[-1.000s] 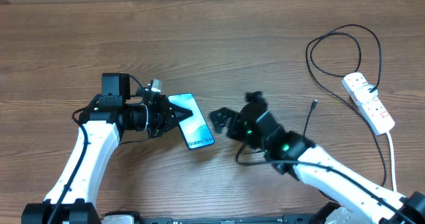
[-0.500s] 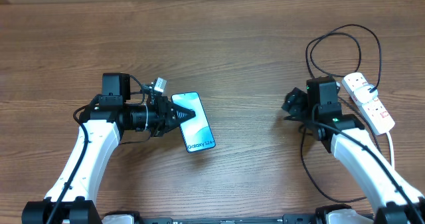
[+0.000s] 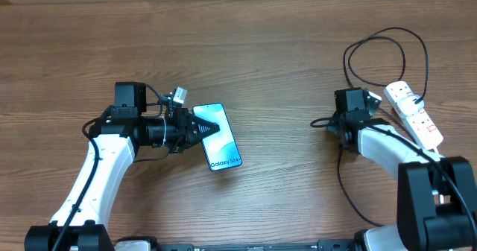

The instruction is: Plug charger to phone and switch on socket

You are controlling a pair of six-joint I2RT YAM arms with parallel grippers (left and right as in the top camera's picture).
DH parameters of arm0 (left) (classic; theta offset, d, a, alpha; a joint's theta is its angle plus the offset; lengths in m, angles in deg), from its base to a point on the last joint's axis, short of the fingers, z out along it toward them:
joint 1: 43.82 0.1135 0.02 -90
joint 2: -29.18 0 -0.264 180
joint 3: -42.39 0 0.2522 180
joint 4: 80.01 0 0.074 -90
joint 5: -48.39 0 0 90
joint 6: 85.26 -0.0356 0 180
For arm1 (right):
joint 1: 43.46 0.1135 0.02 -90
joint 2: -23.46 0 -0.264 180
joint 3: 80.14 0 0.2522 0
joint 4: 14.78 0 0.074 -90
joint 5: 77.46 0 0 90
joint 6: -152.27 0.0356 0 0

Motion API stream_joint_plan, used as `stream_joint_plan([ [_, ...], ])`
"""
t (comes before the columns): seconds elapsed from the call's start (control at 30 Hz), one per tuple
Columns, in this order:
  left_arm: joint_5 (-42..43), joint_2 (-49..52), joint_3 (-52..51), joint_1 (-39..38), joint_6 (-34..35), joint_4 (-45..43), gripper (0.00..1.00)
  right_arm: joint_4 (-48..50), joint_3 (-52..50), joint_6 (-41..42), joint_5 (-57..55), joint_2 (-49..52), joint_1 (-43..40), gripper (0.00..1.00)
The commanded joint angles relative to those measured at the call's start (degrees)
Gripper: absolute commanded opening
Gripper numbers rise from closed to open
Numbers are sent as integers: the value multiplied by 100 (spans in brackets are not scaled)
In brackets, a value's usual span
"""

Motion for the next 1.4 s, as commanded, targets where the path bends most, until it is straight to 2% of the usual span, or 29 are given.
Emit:
stream_joint_plan([
  [0.0,297,4,13,-13,-129,-17,4,87,76,-22,-149,343,-17,43],
  [0.13,297,4,13,-13,-129,-20,4,90,76,-22,260,507,-17,30],
  [0.2,297,4,13,-13,-127,-20,4,85,79,-22,599,507,-17,20],
  [0.27,299,4,13,-13,-127,-17,4,31,79,-22,1003,507,-17,5],
  [0.3,299,4,13,-13,-127,-17,4,11,79,-22,1117,507,-17,4],
  [0.43,299,4,13,-13,-127,-20,4,-92,151,-175,1506,474,-17,4],
  [0.6,275,4,13,-13,-127,-22,4,-752,599,-621,2142,212,-17,4],
  [0.8,120,4,13,-13,-127,-22,4,-1196,750,-614,1989,131,-15,5],
  [0.97,122,4,13,-13,-129,-22,4,-1329,651,-614,1991,216,-15,36],
  [1.03,120,4,13,-13,-129,-22,4,-1327,577,-616,1989,236,-15,41],
  [1.17,122,4,13,-13,-129,-22,4,-1226,437,-614,1950,245,-15,40],
  [1.23,122,4,13,-13,-127,-20,4,-1226,422,-616,1950,245,-15,18],
  [1.27,122,4,13,-13,-127,-20,4,-1228,422,-610,1954,245,-15,11],
  [1.3,122,4,13,-13,-127,-20,4,-1231,422,-595,1954,245,-15,5],
  [1.37,122,4,13,-13,-127,-20,4,-1255,422,-595,2031,245,-11,4],
])
